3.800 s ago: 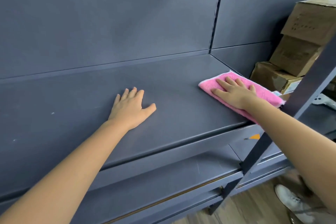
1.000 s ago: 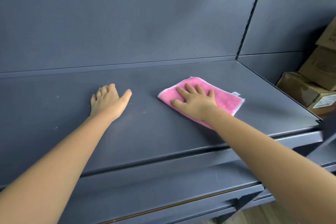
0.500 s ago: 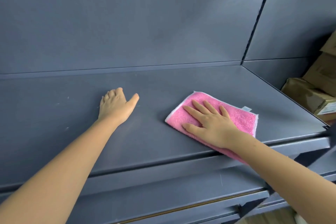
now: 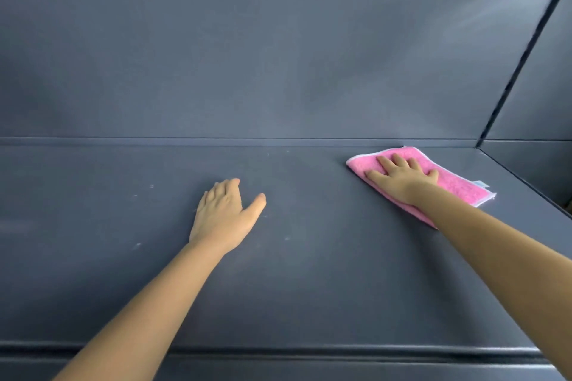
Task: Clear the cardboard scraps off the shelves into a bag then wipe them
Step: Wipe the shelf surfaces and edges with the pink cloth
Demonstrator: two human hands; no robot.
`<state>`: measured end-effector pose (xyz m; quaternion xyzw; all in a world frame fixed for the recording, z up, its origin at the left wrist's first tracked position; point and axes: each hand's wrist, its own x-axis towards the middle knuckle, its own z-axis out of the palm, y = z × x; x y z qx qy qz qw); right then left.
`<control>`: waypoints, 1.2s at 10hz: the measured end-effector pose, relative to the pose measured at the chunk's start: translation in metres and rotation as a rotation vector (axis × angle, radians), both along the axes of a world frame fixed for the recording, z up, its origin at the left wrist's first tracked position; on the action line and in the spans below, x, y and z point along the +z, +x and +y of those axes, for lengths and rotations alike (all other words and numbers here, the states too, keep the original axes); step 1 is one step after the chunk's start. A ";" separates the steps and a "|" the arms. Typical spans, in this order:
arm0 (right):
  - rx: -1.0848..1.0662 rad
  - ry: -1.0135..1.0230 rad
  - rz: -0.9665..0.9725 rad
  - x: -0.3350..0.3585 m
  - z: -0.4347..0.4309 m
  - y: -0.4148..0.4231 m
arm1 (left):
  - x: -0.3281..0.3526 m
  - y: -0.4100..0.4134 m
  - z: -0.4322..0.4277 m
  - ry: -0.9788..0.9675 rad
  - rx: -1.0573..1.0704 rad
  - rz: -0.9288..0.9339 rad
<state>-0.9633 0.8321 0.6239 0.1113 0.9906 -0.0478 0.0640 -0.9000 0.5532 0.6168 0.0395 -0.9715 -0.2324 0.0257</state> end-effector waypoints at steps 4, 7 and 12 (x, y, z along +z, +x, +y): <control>0.007 0.000 0.012 -0.003 -0.064 -0.045 | -0.003 -0.006 0.001 -0.040 0.032 -0.001; 0.298 -0.025 0.012 -0.004 -0.128 -0.033 | -0.003 -0.006 0.002 -0.018 0.056 0.007; 0.454 -0.032 0.009 -0.005 -0.139 -0.008 | -0.002 -0.008 -0.001 -0.002 0.044 0.016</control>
